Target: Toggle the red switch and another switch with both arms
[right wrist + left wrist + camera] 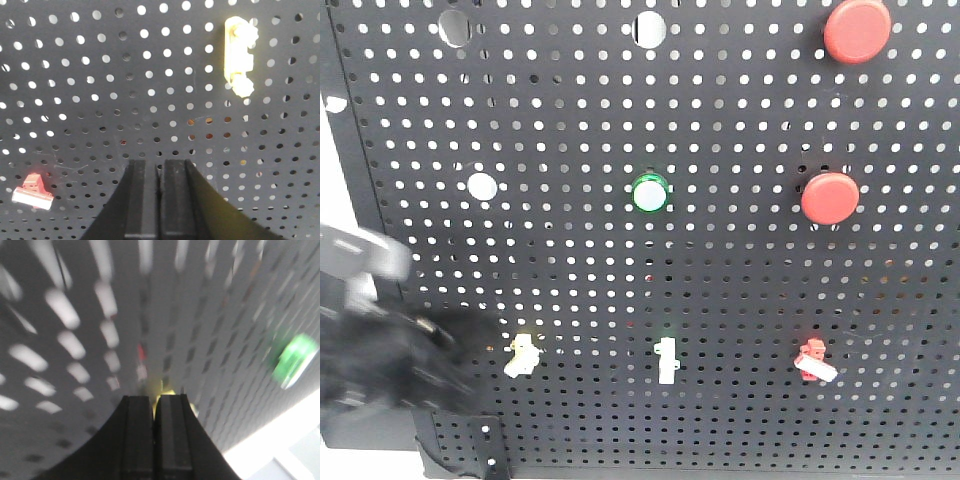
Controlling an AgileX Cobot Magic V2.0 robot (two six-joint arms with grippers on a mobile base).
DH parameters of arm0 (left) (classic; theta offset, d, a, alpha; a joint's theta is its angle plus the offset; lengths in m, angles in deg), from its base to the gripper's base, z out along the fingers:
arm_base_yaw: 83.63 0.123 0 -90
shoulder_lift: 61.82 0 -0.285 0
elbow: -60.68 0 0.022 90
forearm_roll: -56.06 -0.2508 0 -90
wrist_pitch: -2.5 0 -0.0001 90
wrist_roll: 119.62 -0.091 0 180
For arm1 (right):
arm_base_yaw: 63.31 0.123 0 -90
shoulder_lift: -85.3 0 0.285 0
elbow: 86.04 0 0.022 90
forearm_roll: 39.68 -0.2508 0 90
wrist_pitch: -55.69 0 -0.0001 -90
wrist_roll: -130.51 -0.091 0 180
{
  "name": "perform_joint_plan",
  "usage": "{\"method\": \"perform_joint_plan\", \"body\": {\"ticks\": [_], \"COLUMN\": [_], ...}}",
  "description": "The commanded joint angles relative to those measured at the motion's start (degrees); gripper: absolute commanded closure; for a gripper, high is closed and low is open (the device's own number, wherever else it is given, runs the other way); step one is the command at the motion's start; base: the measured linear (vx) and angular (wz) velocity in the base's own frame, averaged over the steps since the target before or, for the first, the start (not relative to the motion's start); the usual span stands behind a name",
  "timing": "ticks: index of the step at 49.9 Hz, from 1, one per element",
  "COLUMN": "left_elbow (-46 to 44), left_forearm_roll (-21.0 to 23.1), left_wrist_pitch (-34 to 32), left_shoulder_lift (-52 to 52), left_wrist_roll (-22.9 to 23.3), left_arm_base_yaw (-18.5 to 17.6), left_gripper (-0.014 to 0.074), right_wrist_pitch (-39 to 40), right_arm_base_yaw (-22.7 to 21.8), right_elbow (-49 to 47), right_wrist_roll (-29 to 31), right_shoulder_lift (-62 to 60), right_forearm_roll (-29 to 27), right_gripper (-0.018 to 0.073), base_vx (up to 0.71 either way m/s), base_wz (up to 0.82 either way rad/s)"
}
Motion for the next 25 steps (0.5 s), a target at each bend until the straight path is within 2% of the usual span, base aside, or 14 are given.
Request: {"method": "perform_joint_plan", "body": {"ticks": [1,6,11,17,25], "left_elbow": [-1.69,-1.69,-1.69,-1.69,-1.69], "left_forearm_roll": [1.25,1.25,1.25,1.39,1.39], "left_wrist_pitch": [-2.27,-2.27,-2.22,-1.77,-1.65], "left_shoulder_lift": [-4.30,-7.97,-11.82,-15.47,-18.11], "left_wrist_roll": [-0.07,-0.07,-0.07,-0.02,-0.02], "left_arm_base_yaw": [-0.31,-0.31,-0.31,-0.31,-0.31], "left_gripper": [0.0603,0.0603,0.0603,0.0603,0.0603], "right_wrist_pitch": [4.19,2.65,0.42,-0.44,-1.25], "right_arm_base_yaw": [-0.37,-0.37,0.30,3.40,10.54], "right_elbow": [-1.95,-1.95,-2.07,-2.31,-4.73], "right_wrist_roll": [0.06,0.76,5.48,14.42,28.92], "right_shoulder_lift": [-0.03,-0.03,0.72,2.61,8.44], "right_forearm_roll": [-1.36,-3.69,-8.13,-15.52,-27.39], "right_gripper": [0.0566,0.0566,0.0566,0.0566,0.0566], "base_vx": [0.00,0.00,0.00,0.00,0.00], "base_wz": [0.00,0.00,0.00,0.00,0.00]}}
